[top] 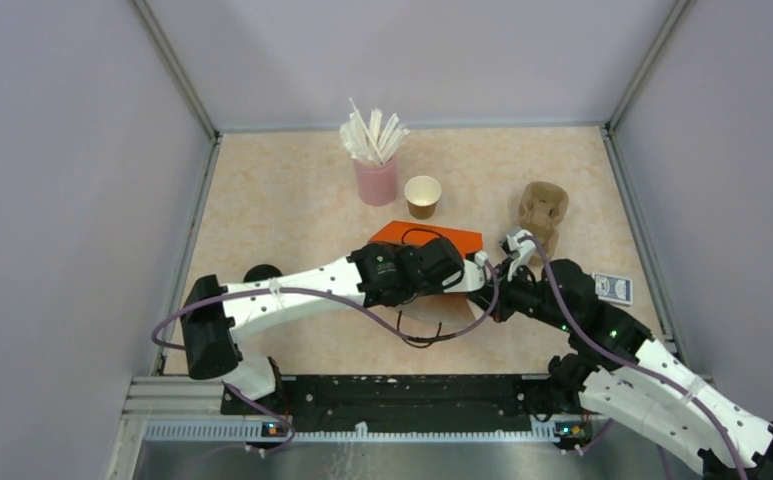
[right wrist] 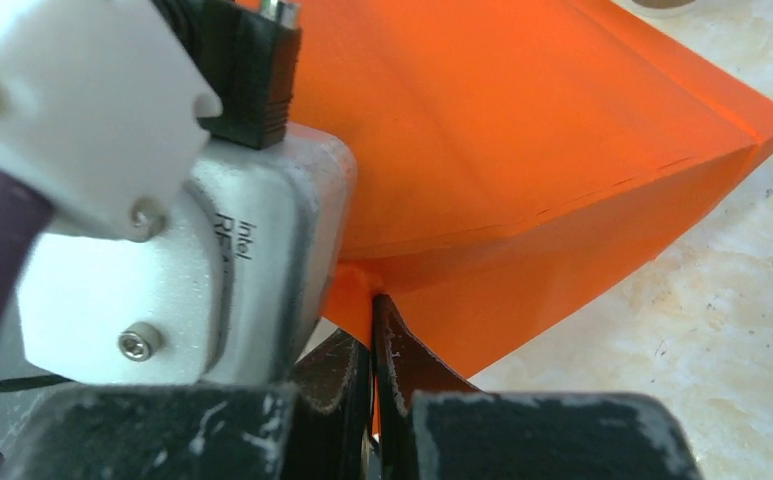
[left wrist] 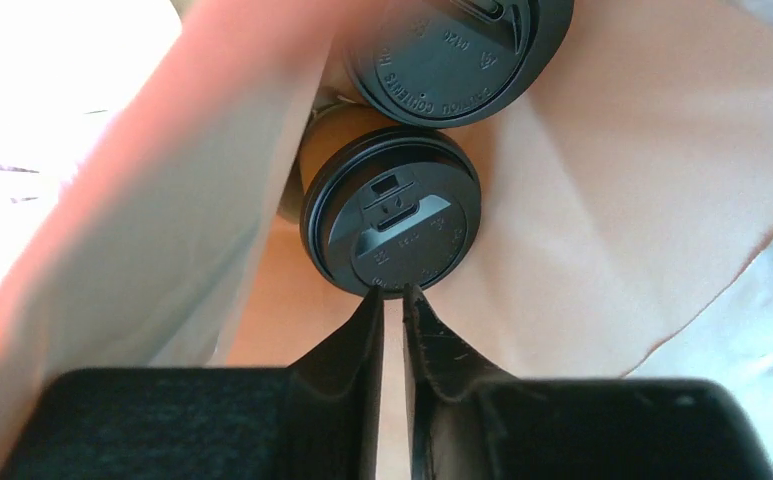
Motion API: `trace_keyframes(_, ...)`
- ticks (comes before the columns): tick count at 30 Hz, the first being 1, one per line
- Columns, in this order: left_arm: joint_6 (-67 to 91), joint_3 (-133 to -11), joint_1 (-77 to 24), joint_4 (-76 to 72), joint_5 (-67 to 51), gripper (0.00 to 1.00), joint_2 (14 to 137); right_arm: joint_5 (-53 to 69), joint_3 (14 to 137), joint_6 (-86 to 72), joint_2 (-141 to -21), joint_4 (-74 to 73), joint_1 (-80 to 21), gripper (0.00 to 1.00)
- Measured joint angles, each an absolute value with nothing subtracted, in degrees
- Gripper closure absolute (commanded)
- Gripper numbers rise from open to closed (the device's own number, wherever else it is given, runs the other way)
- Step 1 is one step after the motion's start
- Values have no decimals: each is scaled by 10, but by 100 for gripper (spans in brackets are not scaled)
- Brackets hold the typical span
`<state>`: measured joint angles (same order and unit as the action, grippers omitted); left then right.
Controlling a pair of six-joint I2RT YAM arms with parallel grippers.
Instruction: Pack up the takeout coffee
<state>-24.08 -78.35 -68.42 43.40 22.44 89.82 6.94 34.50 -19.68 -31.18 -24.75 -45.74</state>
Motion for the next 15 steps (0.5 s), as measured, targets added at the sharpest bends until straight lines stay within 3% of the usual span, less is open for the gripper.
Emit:
trace_keyframes(9,-250,-799,-700,467,228,71,857,64,345,-213,-308,-225,-457,100)
trace_keyframes(15,-250,-801,-702,485,219,79,843,53,345,-220,-298,-230,-457,100)
